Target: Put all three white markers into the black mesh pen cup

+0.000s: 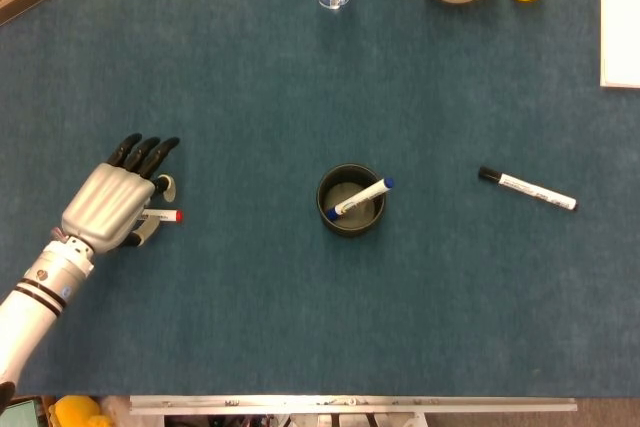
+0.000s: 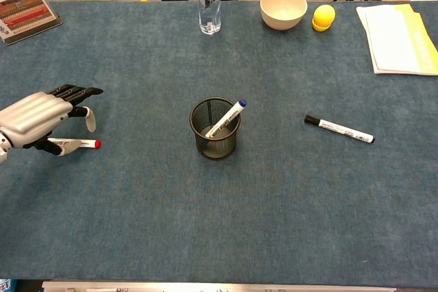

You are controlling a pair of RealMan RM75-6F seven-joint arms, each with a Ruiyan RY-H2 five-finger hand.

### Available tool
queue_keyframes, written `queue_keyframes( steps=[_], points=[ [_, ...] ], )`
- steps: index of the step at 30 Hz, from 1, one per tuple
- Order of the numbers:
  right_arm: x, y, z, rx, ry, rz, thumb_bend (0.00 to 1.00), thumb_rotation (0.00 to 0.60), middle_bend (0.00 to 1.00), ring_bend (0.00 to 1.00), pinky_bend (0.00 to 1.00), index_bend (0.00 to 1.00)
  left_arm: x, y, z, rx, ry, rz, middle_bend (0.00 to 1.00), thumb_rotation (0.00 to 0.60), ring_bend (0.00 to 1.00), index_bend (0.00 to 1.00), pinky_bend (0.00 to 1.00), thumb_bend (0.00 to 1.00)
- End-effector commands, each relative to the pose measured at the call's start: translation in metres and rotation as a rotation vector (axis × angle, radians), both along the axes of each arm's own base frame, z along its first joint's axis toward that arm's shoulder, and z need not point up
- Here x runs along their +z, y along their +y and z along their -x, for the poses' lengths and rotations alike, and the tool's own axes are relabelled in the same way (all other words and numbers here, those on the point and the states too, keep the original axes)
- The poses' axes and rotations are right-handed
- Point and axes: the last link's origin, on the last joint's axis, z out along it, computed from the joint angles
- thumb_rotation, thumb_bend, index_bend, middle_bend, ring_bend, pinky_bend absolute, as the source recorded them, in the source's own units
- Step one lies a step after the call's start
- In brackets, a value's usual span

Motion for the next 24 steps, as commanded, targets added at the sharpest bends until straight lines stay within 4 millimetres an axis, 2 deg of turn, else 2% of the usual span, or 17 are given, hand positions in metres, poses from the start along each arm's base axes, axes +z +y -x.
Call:
queue_keyframes(
  steps=[1, 24],
  points=[
    [0.0, 0.0, 0.0, 0.0, 0.0, -0.002, 0.28, 0.6, 0.47, 0.33, 0.52, 0.52, -0.001, -0.002, 0.002, 0.003, -0.004, -0.002, 0.0, 0.6, 0.0, 0.44, 0.0, 0.34],
    [0.003, 0.003, 0.003, -0.009, 0.001, 0.01, 0.28, 0.6, 0.47, 0.33, 0.52, 0.52, -0.015, -0.001, 0.004, 0.023, 0.016, 0.008, 0.0, 0.6, 0.0, 0.45, 0.0, 0.34]
  ],
)
